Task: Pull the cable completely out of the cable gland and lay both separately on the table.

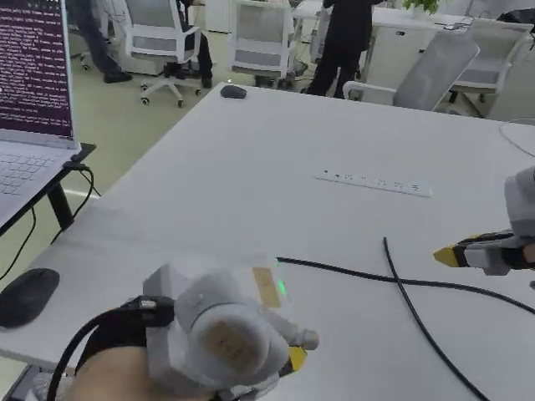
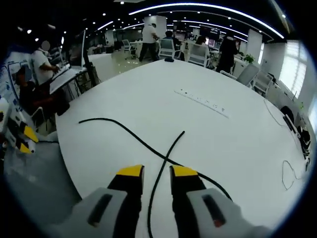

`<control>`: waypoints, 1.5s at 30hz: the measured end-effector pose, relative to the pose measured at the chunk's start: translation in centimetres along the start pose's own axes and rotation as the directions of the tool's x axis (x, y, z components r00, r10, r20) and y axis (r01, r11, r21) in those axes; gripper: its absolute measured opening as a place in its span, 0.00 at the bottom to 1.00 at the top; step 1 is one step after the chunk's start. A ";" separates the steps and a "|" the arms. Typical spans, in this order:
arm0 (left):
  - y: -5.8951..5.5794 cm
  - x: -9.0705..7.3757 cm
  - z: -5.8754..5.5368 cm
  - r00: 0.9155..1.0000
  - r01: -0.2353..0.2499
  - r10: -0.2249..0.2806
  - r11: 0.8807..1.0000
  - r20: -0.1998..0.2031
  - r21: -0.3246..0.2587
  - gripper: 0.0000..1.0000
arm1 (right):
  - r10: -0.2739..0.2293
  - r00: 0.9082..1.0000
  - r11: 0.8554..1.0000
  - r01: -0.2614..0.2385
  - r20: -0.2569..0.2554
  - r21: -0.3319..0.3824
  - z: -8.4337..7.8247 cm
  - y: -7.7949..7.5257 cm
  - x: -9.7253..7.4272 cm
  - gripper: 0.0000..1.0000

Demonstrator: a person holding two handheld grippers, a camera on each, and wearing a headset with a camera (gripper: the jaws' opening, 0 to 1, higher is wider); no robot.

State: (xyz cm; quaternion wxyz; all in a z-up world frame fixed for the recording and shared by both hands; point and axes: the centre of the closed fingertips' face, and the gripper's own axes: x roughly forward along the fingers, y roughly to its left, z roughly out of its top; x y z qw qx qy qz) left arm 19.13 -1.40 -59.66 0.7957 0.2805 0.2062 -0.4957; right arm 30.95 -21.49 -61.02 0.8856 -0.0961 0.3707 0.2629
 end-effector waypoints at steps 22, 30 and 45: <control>2.9 14.0 -5.8 0.918 0.345 -0.365 0.928 -0.156 -0.144 0.17 | -0.111 0.950 0.989 0.077 0.293 0.123 -3.0 10.5 -17.7 0.24; 1.8 16.8 -8.6 0.896 0.340 -0.382 0.918 -0.228 -0.204 0.17 | -0.168 0.942 0.978 0.122 0.292 0.169 -4.5 10.5 -20.0 0.24; 2.5 10.8 -6.6 0.903 0.299 -0.355 0.923 -0.240 -0.242 0.52 | -0.086 0.952 0.992 0.055 0.293 0.114 -3.0 10.2 -18.4 0.25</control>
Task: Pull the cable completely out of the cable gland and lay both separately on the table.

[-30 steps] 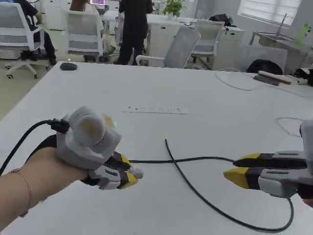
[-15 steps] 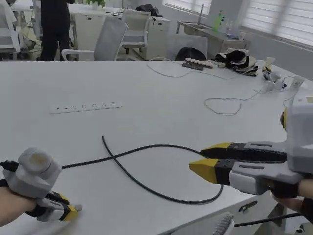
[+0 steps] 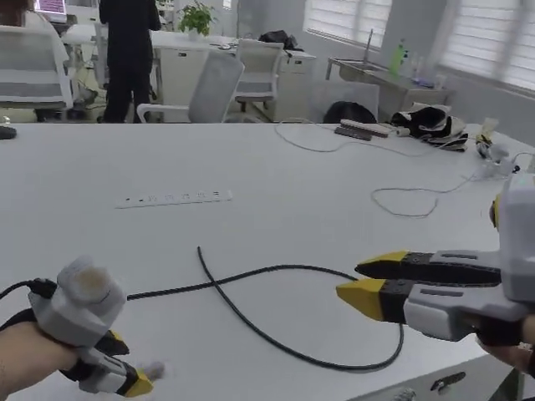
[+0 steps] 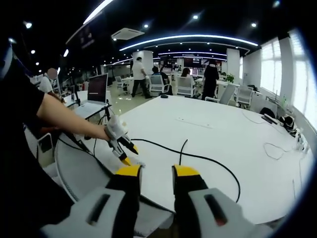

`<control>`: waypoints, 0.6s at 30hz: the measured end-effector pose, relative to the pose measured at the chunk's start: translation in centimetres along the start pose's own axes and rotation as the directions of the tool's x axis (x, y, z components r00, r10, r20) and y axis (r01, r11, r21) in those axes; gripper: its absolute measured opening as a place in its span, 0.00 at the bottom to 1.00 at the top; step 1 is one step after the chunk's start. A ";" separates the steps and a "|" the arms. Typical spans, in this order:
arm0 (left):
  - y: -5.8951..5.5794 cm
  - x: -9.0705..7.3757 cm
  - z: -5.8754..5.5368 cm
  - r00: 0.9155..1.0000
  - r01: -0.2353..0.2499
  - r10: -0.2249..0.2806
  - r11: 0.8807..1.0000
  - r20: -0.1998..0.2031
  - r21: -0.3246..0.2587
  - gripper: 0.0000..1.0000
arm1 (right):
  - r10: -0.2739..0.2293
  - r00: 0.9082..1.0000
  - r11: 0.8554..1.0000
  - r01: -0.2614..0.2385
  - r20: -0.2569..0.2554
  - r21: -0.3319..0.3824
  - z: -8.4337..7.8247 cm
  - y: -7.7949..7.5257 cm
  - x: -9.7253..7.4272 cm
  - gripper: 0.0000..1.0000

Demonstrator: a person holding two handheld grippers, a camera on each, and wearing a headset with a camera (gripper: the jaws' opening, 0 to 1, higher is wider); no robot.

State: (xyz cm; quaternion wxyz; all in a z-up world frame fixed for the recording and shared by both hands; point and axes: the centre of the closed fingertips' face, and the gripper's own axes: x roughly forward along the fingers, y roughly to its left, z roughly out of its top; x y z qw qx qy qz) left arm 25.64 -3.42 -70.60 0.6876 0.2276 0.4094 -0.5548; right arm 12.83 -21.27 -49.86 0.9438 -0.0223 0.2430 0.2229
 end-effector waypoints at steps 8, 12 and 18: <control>-4.1 -11.6 -0.4 0.994 0.005 0.000 0.999 0.108 -0.047 0.57 | 0.181 0.968 0.983 -0.176 -0.171 0.043 -4.8 1.8 4.1 0.27; -5.7 -16.3 -0.9 0.977 -0.035 0.061 0.992 0.207 -0.125 0.59 | 0.239 0.944 0.971 -0.228 -0.227 0.074 -6.2 2.8 5.1 0.32; -4.9 -20.3 -4.7 0.905 -0.229 0.324 0.918 0.276 -0.325 0.60 | 0.275 0.924 0.960 -0.251 -0.267 0.122 -7.4 3.3 5.3 0.38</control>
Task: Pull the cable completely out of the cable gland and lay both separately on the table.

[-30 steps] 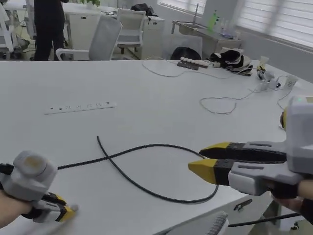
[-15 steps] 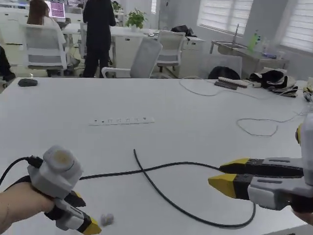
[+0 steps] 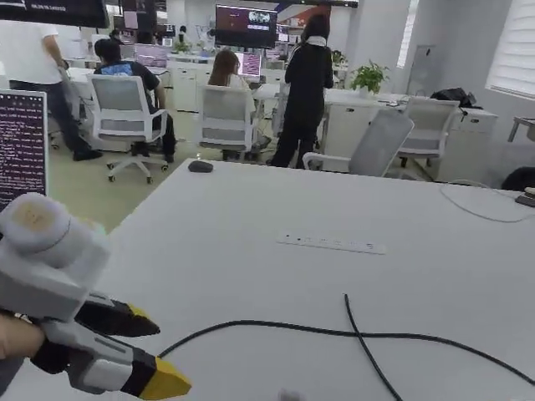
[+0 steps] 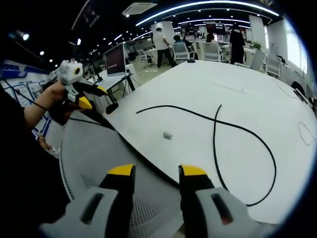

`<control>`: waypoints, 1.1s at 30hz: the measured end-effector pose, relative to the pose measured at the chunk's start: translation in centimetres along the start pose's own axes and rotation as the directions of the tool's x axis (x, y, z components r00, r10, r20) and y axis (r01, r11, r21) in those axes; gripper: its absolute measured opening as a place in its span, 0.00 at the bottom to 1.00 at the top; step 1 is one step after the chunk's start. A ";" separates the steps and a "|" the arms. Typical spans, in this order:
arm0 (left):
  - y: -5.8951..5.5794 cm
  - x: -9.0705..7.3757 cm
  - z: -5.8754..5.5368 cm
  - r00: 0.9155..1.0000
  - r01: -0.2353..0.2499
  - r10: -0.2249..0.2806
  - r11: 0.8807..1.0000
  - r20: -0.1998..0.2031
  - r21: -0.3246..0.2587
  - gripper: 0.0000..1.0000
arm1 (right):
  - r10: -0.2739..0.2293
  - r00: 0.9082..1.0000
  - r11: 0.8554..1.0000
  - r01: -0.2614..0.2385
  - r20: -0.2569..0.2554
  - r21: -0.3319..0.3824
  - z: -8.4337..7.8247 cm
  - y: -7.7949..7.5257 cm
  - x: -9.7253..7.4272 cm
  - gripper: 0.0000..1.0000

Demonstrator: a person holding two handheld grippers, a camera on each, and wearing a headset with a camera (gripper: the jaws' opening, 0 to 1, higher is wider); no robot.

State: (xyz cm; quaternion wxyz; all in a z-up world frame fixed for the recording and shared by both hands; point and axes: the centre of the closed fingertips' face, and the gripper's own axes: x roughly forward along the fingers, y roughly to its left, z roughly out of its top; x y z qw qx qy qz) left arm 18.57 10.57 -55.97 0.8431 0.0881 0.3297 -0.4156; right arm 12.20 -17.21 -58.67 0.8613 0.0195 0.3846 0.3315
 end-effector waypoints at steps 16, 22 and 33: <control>0.1 0.7 -2.3 0.991 -0.018 0.052 0.964 0.123 -0.266 0.62 | 0.026 0.998 0.994 -0.021 -0.052 0.106 -2.3 0.4 0.8 0.48; -0.7 1.0 -2.8 0.994 -0.009 0.039 0.963 0.107 -0.269 0.65 | 0.027 0.999 0.992 -0.023 -0.031 0.121 -2.0 0.8 0.6 0.48; -1.1 0.7 -3.3 0.995 -0.012 0.037 0.968 0.094 -0.252 0.66 | 0.016 0.997 0.995 -0.009 -0.072 0.097 -2.3 1.4 1.3 0.47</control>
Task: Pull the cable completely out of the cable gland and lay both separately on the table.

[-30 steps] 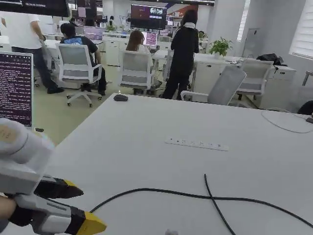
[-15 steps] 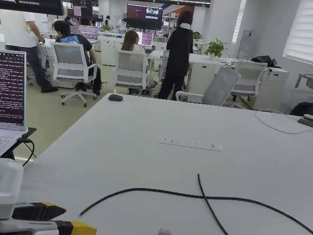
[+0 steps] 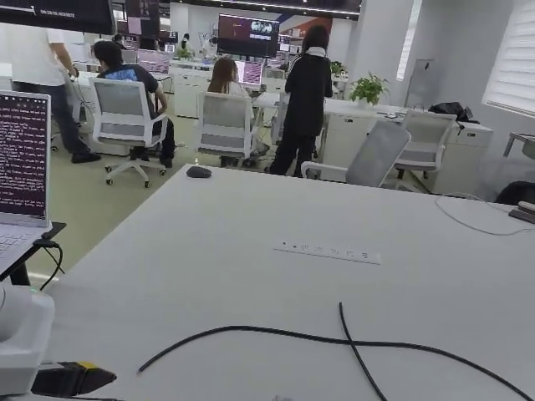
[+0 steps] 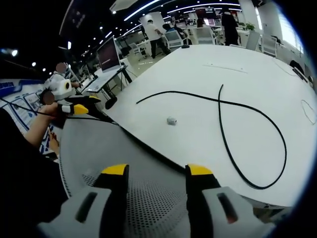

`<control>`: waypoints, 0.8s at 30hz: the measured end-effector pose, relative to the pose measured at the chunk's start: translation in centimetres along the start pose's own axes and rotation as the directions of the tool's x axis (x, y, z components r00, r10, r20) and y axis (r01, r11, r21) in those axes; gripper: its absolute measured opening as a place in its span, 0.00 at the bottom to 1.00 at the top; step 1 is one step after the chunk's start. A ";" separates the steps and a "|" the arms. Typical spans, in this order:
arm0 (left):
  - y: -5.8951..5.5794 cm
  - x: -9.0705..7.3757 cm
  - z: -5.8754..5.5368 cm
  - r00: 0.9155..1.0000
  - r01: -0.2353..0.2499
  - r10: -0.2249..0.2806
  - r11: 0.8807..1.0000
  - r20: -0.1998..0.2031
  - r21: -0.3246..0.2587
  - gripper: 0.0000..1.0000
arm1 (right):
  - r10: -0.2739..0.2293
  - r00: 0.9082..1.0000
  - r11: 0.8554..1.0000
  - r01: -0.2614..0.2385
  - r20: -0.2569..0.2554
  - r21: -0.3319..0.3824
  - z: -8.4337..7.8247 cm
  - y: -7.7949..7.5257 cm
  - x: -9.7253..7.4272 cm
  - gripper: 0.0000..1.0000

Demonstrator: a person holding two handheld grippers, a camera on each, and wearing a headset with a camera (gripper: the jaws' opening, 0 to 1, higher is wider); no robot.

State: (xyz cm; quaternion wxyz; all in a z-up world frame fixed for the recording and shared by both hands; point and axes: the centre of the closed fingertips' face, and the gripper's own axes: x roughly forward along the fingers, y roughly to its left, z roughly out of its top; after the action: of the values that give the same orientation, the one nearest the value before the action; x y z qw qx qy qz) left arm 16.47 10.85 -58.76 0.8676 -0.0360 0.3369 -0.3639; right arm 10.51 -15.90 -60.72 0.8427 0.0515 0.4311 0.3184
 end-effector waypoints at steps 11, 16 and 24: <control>0.1 -0.5 0.2 1.000 0.006 -0.006 1.000 -0.001 0.006 0.66 | -0.004 0.999 1.000 0.003 -0.033 -0.025 -0.1 -0.2 0.5 0.47; -0.4 -0.2 0.3 1.000 0.024 -0.023 0.999 -0.007 0.022 0.65 | -0.003 0.999 1.000 0.002 -0.040 -0.029 -0.1 -0.2 0.5 0.47; 0.0 -0.2 0.6 1.000 0.018 -0.018 1.000 0.001 0.017 0.64 | -0.013 0.999 1.000 0.012 -0.036 -0.020 -0.1 -0.7 0.3 0.47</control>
State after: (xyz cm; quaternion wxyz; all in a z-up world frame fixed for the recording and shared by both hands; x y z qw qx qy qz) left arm 16.72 10.88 -58.19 0.8649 -0.0319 0.3327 -0.3746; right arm 10.92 -16.34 -61.25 0.8371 0.0347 0.4436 0.3181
